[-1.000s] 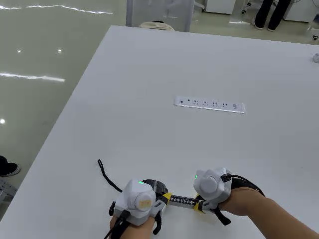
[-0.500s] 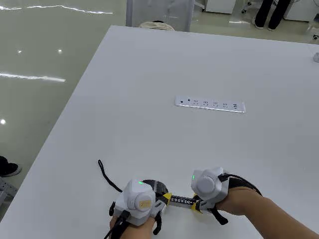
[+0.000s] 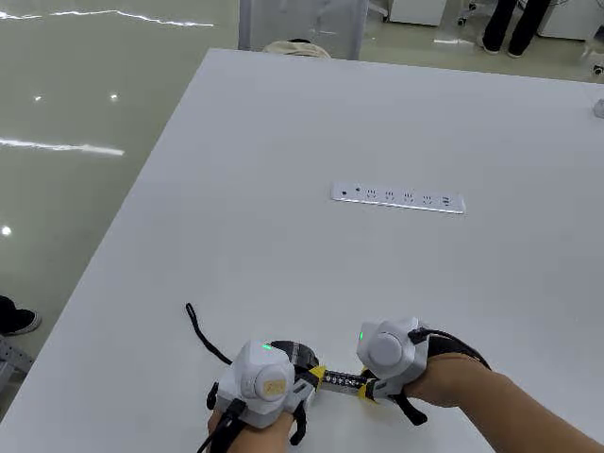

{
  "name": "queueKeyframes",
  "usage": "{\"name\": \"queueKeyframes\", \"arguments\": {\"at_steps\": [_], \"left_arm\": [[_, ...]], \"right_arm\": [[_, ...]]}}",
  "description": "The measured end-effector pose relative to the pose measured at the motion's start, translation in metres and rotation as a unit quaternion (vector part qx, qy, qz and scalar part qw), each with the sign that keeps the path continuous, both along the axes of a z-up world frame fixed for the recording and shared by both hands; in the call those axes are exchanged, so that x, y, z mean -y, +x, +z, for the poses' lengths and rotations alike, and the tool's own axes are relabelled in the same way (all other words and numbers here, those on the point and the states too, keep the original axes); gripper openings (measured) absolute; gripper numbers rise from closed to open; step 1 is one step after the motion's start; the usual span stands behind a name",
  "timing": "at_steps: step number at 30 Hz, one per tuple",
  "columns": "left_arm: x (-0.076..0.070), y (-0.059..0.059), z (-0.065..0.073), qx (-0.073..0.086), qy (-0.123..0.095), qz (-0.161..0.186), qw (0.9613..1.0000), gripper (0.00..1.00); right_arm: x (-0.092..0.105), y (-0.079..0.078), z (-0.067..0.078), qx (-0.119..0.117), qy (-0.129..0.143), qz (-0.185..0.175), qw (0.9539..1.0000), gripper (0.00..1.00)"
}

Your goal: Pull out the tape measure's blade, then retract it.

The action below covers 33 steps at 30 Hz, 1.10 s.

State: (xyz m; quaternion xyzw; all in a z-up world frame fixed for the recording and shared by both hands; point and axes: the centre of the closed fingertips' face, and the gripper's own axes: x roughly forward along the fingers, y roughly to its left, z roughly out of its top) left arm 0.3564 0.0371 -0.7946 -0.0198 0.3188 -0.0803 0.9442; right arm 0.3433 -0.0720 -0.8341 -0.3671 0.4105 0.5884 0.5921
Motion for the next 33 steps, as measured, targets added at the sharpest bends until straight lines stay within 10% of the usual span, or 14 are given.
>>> {"name": "queueKeyframes", "arguments": {"at_steps": [33], "left_arm": [[-0.001,0.001,0.0,0.0,-0.002,0.001,1.0,0.59]], "right_arm": [[-0.02,-0.003,0.002,0.004,0.013,0.01,0.9999,0.14]]}}
